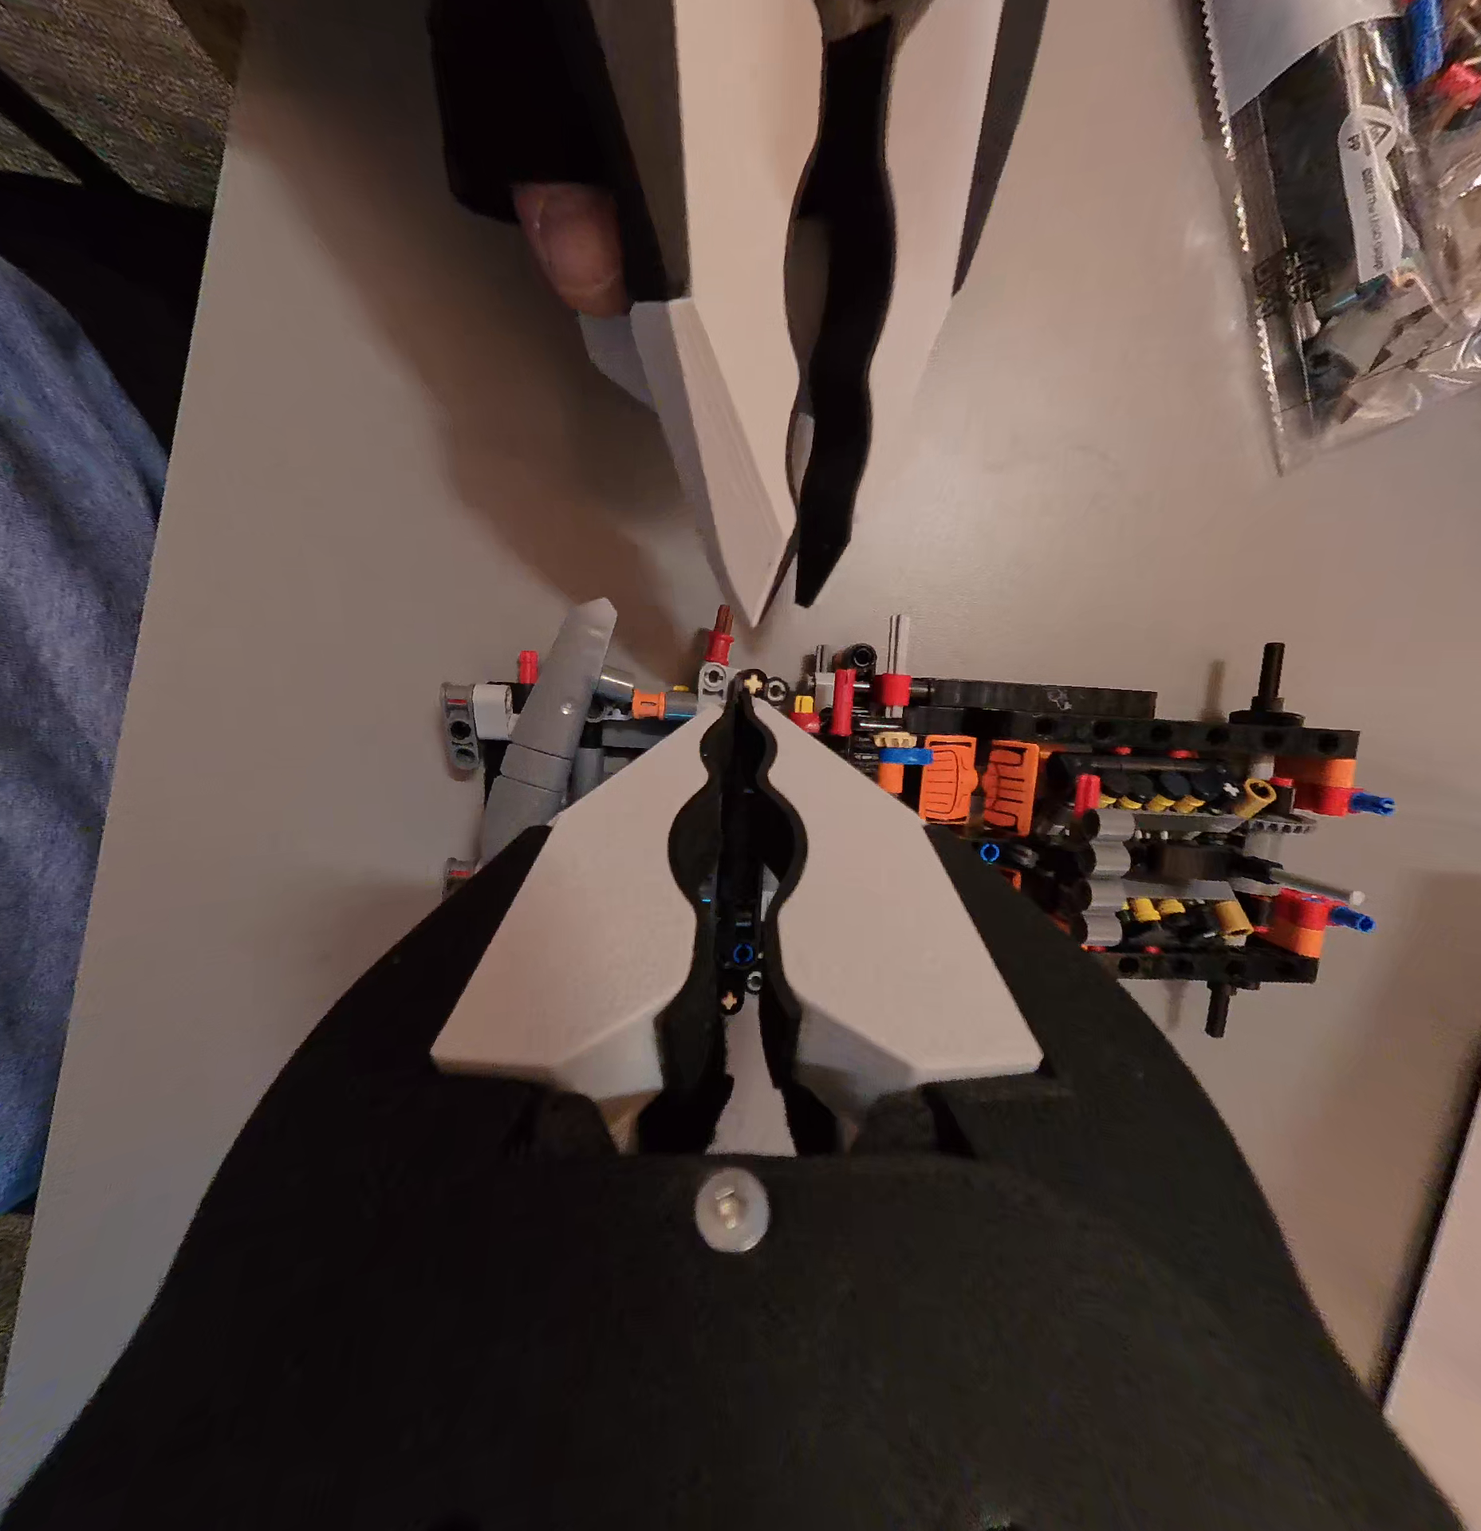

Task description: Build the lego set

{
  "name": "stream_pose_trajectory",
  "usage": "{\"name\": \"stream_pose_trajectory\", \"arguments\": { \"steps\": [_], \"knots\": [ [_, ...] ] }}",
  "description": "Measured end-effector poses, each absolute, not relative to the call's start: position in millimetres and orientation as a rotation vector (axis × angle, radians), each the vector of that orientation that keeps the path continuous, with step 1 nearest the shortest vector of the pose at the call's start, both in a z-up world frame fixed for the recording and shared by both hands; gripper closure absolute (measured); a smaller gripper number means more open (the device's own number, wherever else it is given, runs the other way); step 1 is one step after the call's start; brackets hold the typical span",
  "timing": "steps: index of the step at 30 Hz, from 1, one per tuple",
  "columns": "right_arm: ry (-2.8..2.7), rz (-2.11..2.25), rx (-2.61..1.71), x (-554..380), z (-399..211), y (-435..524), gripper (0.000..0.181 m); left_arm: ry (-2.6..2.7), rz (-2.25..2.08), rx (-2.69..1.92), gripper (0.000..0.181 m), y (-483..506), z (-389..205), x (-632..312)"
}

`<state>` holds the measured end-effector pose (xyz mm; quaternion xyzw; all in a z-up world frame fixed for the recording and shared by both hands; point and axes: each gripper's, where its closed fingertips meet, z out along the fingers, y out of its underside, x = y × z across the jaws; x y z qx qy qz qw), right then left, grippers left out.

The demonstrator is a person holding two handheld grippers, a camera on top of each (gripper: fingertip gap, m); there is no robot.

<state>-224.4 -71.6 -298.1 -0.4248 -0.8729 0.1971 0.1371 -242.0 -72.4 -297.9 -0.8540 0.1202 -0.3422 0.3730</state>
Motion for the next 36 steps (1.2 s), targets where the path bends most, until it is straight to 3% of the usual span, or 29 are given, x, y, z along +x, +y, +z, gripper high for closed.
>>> {"name": "stream_pose_trajectory", "arguments": {
  "steps": [6, 36],
  "knots": [
    [-2.528, 0.579, -1.226, -225.2, -297.5, -74.3, 0.181, 0.261, -0.946, -2.202, 0.164, -70.2, -302.0, -234.6],
    [-2.478, 0.68, -1.278, -225.4, -296.3, -75.1, 0.181, 0.233, -1.025, -2.198, 0.179, -67.8, -301.1, -224.8]
  ]
}}
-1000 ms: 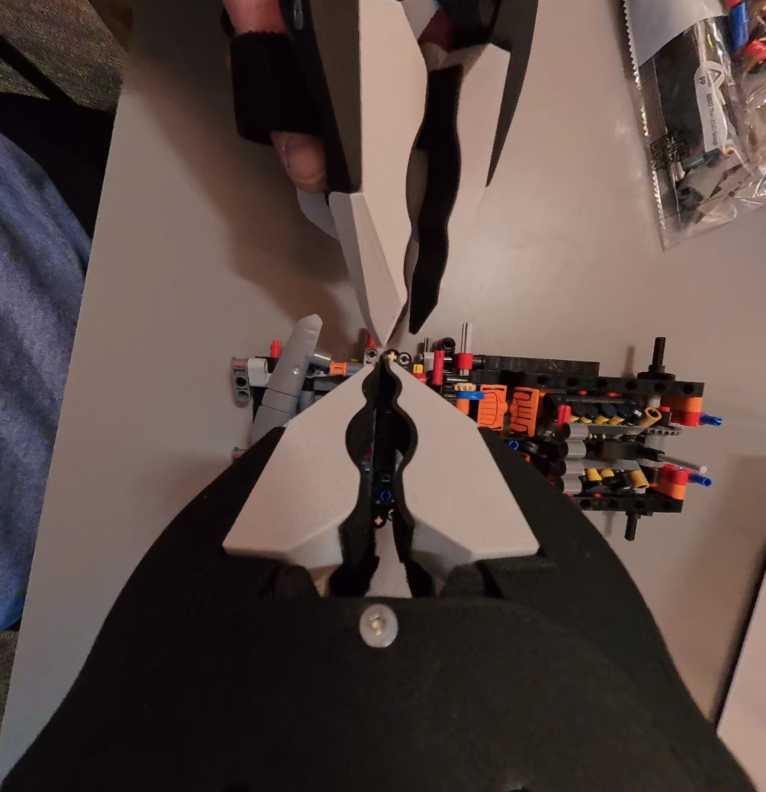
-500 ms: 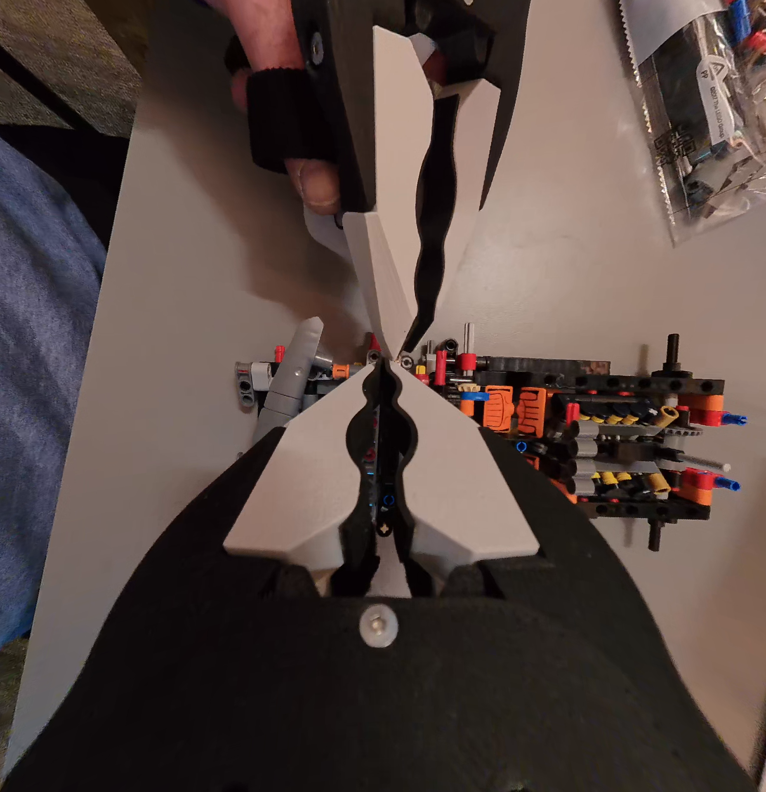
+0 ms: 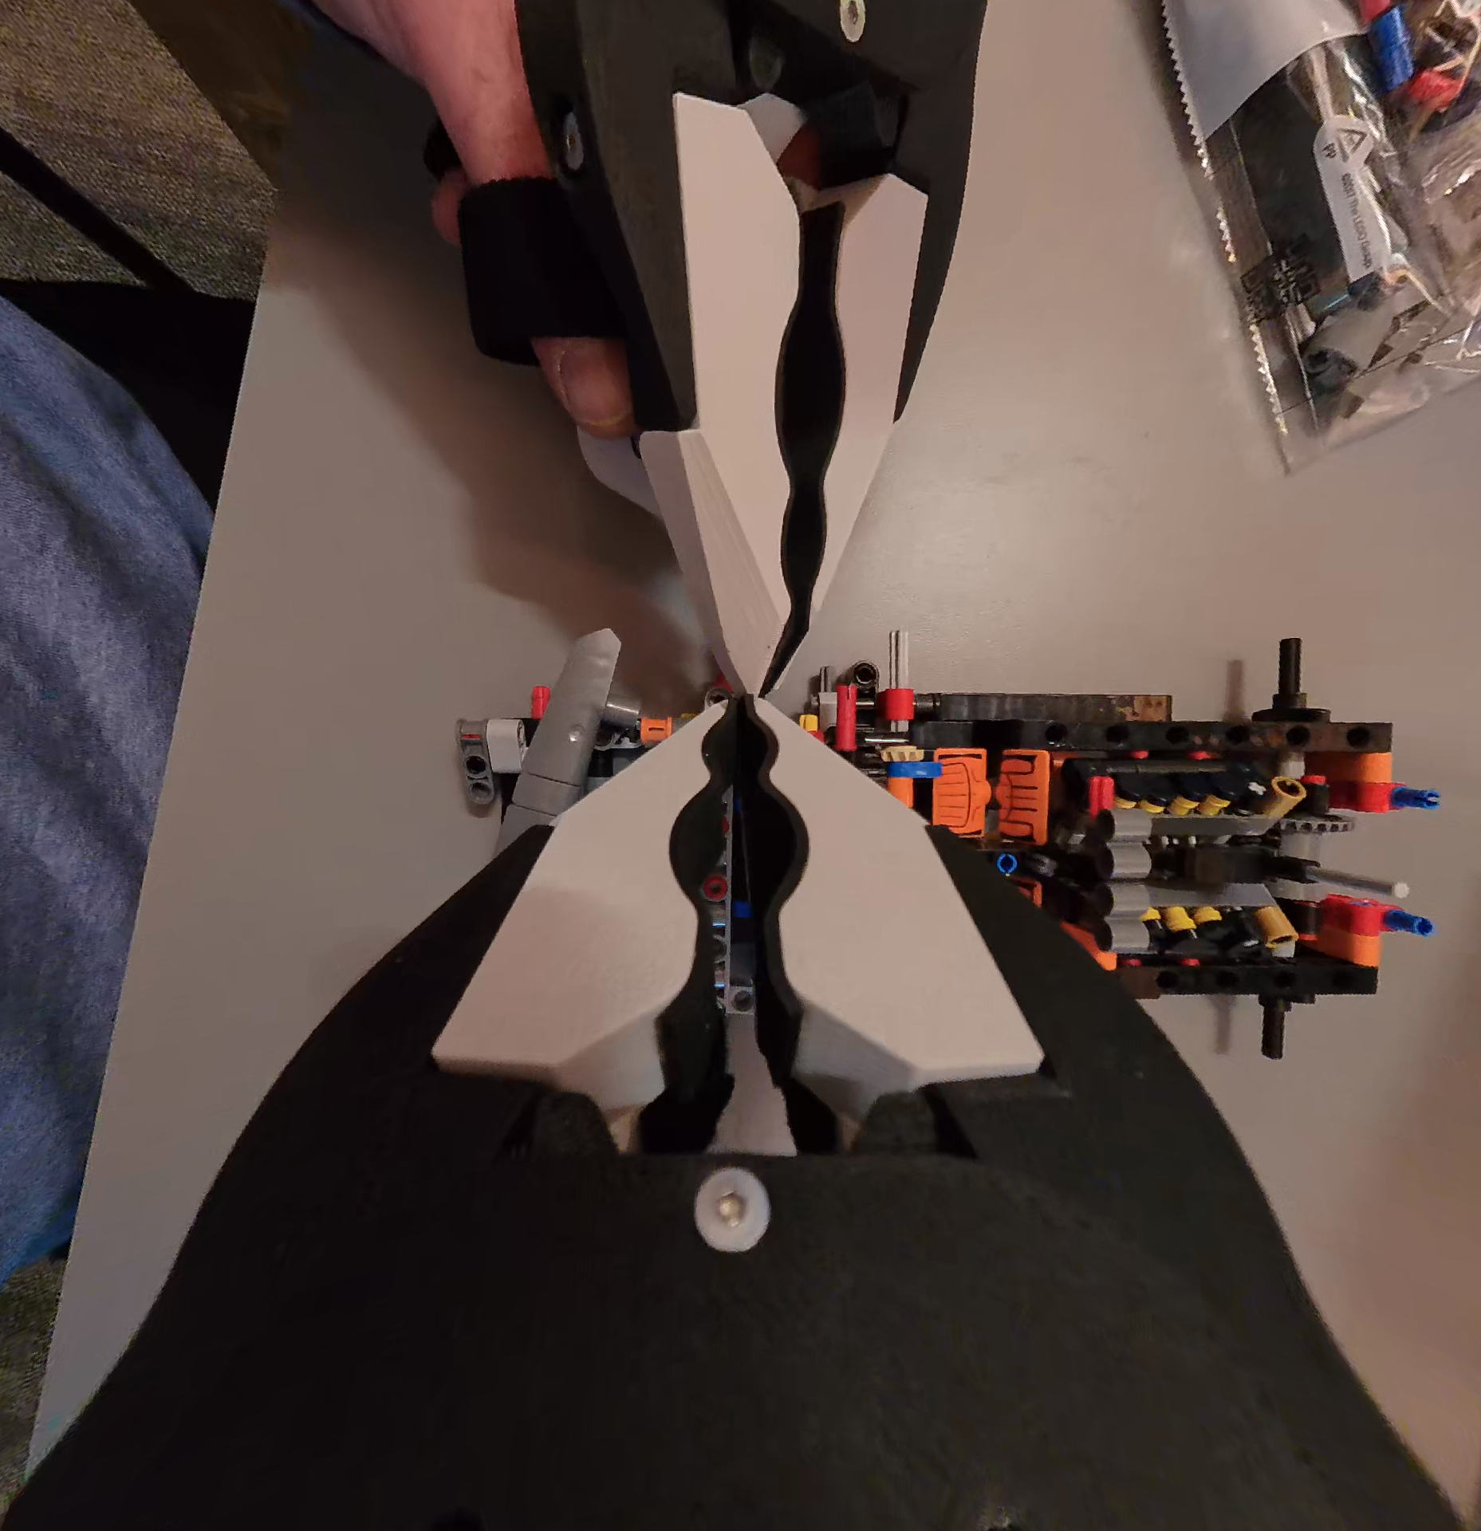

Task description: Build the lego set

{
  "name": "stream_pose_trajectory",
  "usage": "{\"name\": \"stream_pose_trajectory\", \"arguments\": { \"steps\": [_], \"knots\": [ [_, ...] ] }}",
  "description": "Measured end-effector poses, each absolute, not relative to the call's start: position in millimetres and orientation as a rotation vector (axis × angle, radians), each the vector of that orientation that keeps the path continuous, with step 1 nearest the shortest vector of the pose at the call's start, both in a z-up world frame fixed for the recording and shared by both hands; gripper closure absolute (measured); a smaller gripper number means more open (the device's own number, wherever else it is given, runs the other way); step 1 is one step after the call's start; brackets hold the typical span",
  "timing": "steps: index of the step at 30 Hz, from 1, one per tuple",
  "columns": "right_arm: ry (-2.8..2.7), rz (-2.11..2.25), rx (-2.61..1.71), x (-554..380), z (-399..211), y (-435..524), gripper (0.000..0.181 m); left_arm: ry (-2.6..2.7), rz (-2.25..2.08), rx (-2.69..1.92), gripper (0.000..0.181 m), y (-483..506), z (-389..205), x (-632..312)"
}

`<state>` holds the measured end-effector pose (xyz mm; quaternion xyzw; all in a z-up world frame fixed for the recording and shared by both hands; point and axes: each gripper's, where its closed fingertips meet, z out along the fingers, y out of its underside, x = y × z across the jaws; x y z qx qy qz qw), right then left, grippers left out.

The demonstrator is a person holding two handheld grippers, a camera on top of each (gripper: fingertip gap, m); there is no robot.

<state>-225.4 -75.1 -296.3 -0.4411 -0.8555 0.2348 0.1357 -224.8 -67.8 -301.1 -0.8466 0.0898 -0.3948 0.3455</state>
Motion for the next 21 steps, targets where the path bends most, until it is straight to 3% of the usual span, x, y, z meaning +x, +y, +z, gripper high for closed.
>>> {"name": "stream_pose_trajectory", "arguments": {
  "steps": [17, 21],
  "knots": [
    [-2.468, 0.726, -1.298, -223.6, -297.9, -75.9, 0.181, 0.69, -0.544, -2.203, 0.166, -82.6, -314.7, -224.1],
    [-2.46, 0.746, -1.311, -223.7, -297.9, -76.4, 0.181, 0.74, -0.485, -2.193, 0.171, -81.2, -319.5, -224.1]
  ]
}}
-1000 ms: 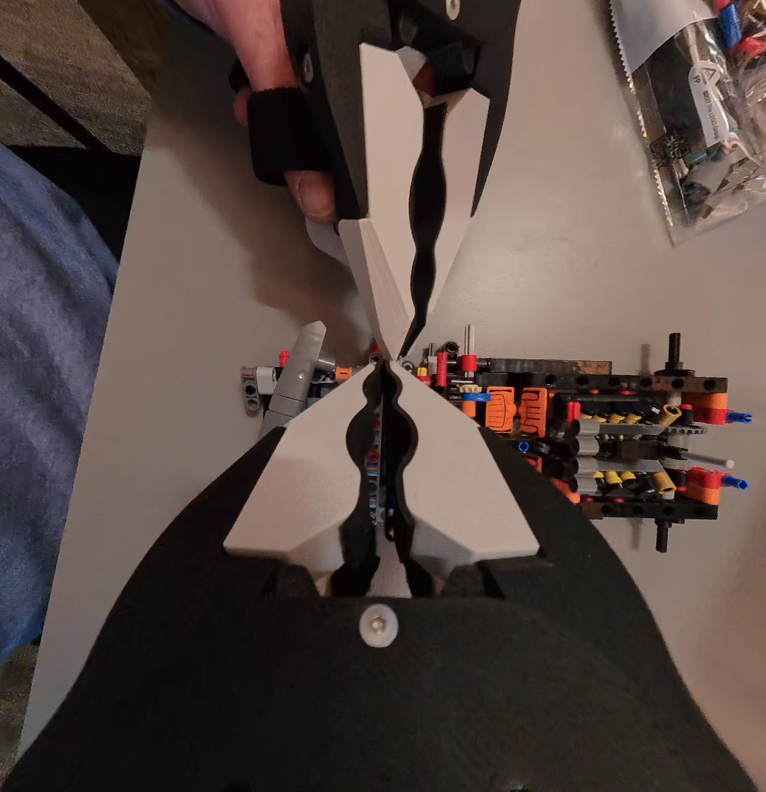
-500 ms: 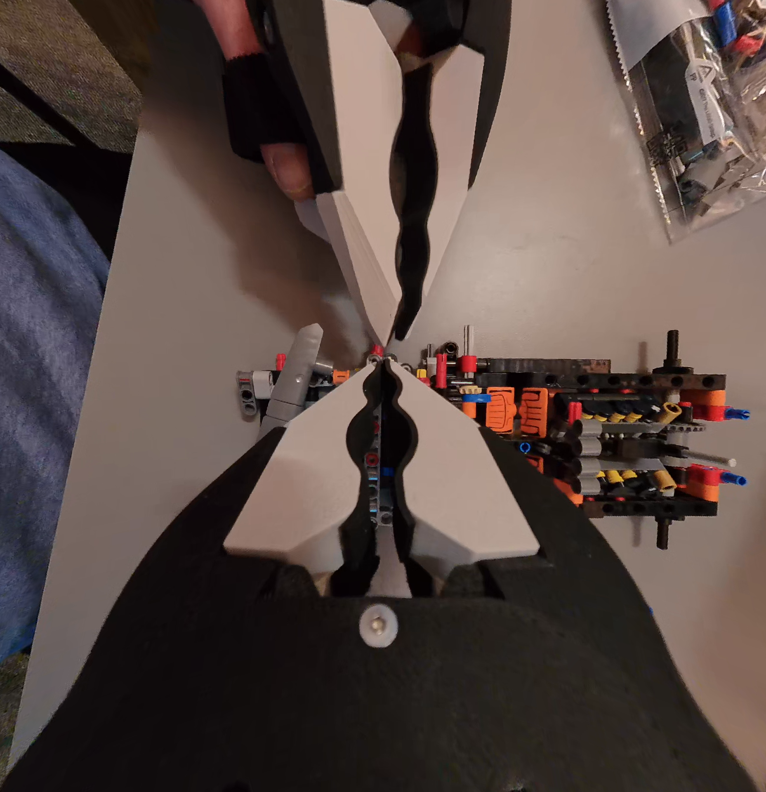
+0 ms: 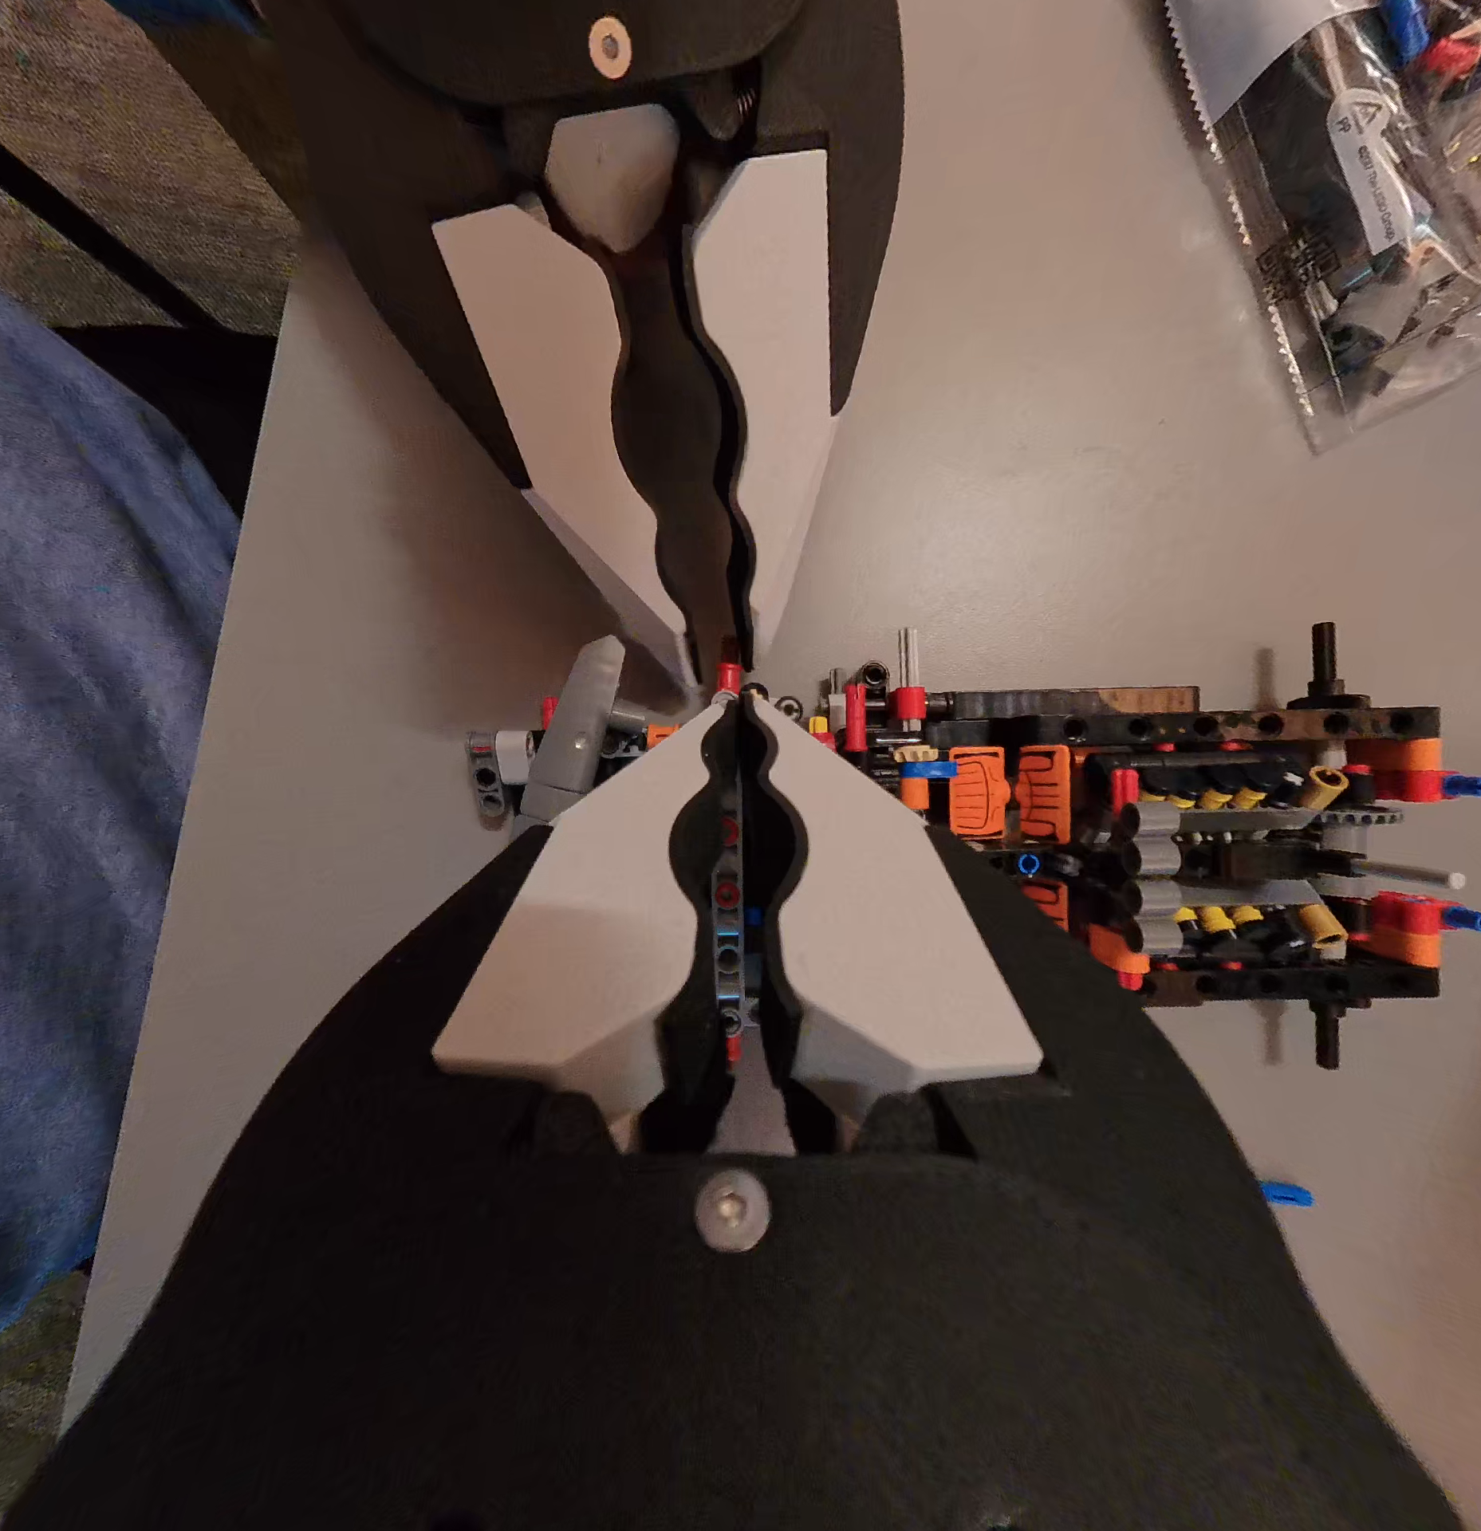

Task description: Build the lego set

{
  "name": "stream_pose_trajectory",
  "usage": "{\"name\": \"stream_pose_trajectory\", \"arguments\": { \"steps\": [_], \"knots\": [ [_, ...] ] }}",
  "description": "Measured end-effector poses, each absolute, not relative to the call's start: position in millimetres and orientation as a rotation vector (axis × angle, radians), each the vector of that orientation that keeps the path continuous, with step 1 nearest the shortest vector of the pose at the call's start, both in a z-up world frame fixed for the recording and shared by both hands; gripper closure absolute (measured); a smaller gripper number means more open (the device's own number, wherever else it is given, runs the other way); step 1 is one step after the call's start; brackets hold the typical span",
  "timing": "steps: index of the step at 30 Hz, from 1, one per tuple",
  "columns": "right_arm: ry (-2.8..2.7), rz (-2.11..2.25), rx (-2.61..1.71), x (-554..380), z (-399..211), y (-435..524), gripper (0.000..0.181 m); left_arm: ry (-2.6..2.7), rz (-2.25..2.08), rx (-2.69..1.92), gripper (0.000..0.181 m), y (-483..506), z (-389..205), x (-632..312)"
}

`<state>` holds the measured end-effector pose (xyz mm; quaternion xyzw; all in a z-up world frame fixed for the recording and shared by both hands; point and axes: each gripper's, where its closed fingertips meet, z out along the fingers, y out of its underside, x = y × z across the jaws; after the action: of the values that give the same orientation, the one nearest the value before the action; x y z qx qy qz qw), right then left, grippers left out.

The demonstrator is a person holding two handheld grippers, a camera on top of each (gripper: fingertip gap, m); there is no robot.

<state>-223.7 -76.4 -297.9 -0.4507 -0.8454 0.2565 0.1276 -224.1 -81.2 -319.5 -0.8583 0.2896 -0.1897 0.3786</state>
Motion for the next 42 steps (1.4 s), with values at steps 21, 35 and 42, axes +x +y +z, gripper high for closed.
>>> {"name": "stream_pose_trajectory", "arguments": {
  "steps": [21, 35, 42],
  "knots": [
    [-2.395, 0.823, -1.436, -223.2, -298.0, -74.7, 0.181, 0.835, -0.34, -2.155, 0.178, -82.3, -322.3, -221.3],
    [-2.394, 0.832, -1.478, -222.9, -299.2, -73.0, 0.181, 0.844, -0.333, -2.157, 0.178, -81.5, -323.0, -220.2],
    [-2.39, 0.834, -1.49, -221.5, -299.0, -72.6, 0.181, 0.816, -0.366, -2.167, 0.177, -78.0, -322.7, -220.1]
  ]
}}
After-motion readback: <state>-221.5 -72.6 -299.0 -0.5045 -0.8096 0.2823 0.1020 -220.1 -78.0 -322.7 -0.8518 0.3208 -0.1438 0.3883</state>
